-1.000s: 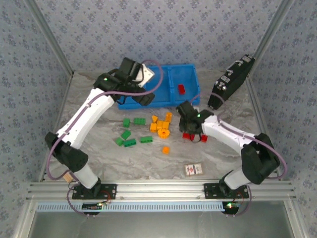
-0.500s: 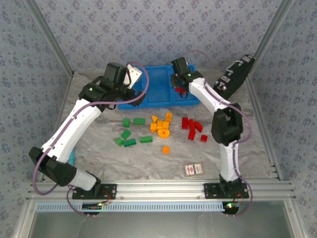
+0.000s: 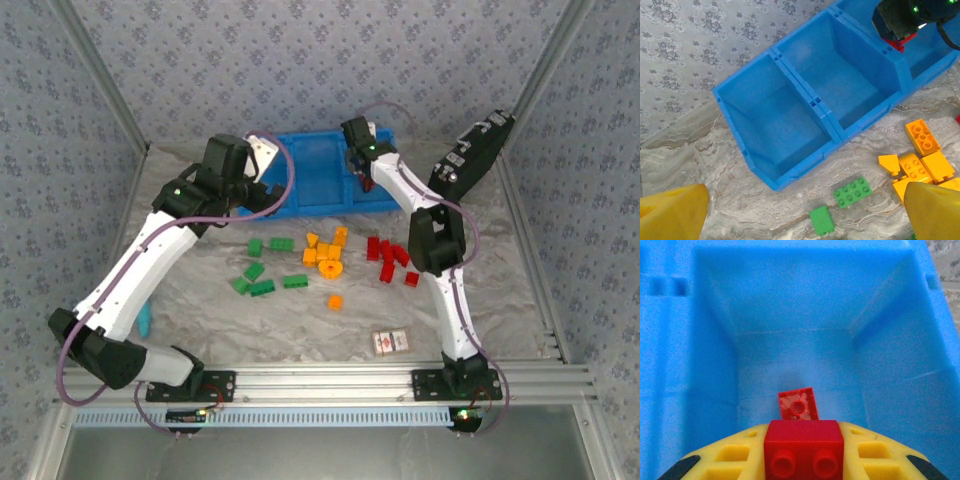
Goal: Sort the legos into containers by color
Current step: Place the lego in the container.
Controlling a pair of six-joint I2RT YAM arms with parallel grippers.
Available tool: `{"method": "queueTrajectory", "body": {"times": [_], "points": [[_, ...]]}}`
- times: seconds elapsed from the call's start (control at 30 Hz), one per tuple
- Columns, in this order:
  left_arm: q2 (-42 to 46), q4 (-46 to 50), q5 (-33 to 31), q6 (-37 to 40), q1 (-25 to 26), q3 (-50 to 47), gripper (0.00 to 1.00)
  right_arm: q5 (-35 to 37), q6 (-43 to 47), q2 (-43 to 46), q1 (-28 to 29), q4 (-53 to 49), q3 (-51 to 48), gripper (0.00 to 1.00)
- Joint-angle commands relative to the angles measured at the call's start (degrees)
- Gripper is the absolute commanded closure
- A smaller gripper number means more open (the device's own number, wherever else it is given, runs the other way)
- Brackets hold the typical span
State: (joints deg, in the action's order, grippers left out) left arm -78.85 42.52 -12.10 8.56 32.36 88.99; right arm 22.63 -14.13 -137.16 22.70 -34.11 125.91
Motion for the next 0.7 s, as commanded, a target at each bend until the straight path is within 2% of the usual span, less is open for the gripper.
{"method": "queueTrajectory", "body": {"times": [0.0, 0.23, 0.4, 0.5, 0.67], "points": [[0.4, -1.0, -2.0, 0.9, -0.2, 0.0, 0.00, -1.7, -1.8, -2.8, -2.0, -0.6, 0.9, 0.69], [-0.6, -0.5, -1.5, 0.4, -0.2, 0.5, 0.00, -5.4, -3.0, -3.7, -3.0, 1.8, -0.4, 0.65], [-2.1, -0.3, -0.6, 0.4, -0.1, 1.4, 0.00, -6.7, -3.5, -4.7, -3.8, 1.3, -1.2, 0.54], [-4.1, 1.3, -0.1, 1.5, -0.1, 4.2, 0.00, -7.2, -3.2, -2.6, -4.0, 2.7, -3.5, 0.48], [-5.7, 3.5, 0.7, 2.3, 0.9, 7.7, 0.00, -9.8, -2.2, 3.3, -3.5, 5.1, -8.4, 0.44]]}}
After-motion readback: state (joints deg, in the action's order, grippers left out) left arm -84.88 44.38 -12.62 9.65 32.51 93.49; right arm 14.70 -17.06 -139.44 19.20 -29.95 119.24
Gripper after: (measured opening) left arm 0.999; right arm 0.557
